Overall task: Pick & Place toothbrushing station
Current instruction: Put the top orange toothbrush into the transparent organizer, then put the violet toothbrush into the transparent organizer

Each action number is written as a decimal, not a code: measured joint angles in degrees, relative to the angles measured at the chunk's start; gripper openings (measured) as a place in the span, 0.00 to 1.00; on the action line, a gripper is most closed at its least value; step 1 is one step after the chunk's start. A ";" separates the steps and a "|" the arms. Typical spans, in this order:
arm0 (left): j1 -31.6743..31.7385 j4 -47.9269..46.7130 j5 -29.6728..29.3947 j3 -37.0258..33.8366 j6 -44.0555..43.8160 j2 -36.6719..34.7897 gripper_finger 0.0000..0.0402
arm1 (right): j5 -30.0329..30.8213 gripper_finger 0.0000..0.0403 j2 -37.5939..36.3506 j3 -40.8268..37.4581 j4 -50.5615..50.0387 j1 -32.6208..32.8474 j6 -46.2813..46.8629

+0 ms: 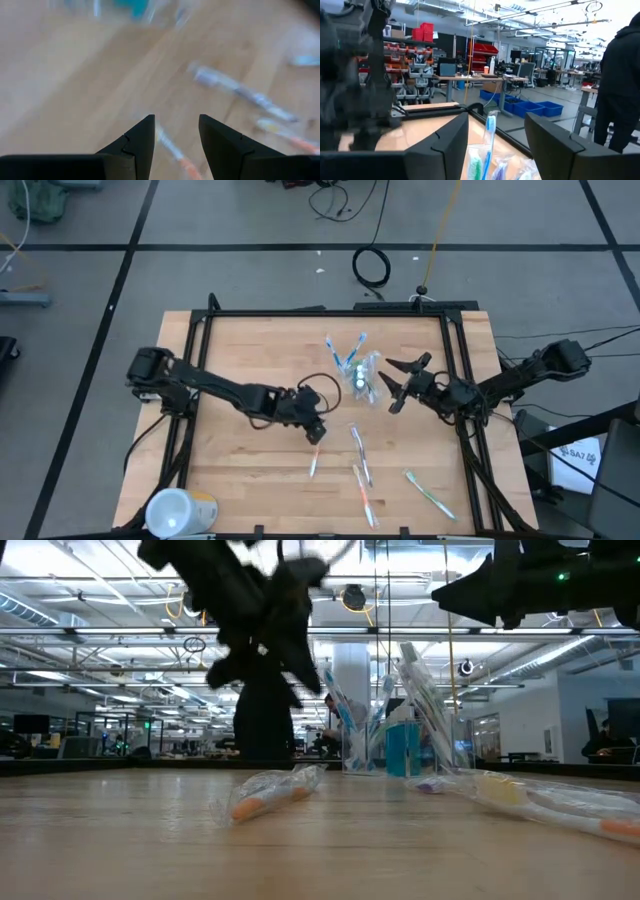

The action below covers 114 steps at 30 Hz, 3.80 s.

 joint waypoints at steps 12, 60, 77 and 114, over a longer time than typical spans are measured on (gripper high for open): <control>-0.85 2.31 7.40 0.08 -14.96 12.35 0.39 | -0.01 0.46 -0.59 0.00 0.10 0.00 -2.66; 9.73 54.47 -18.14 -0.04 44.26 0.39 0.02 | -0.08 0.44 -0.65 -0.02 2.27 0.00 -2.01; 15.18 79.23 -23.50 -0.11 46.88 22.31 0.02 | -0.03 0.45 -0.65 -0.02 2.24 0.00 -5.82; 10.83 50.43 -26.66 0.17 49.70 13.25 0.42 | -0.01 0.45 -0.67 -0.02 1.72 -0.01 -6.57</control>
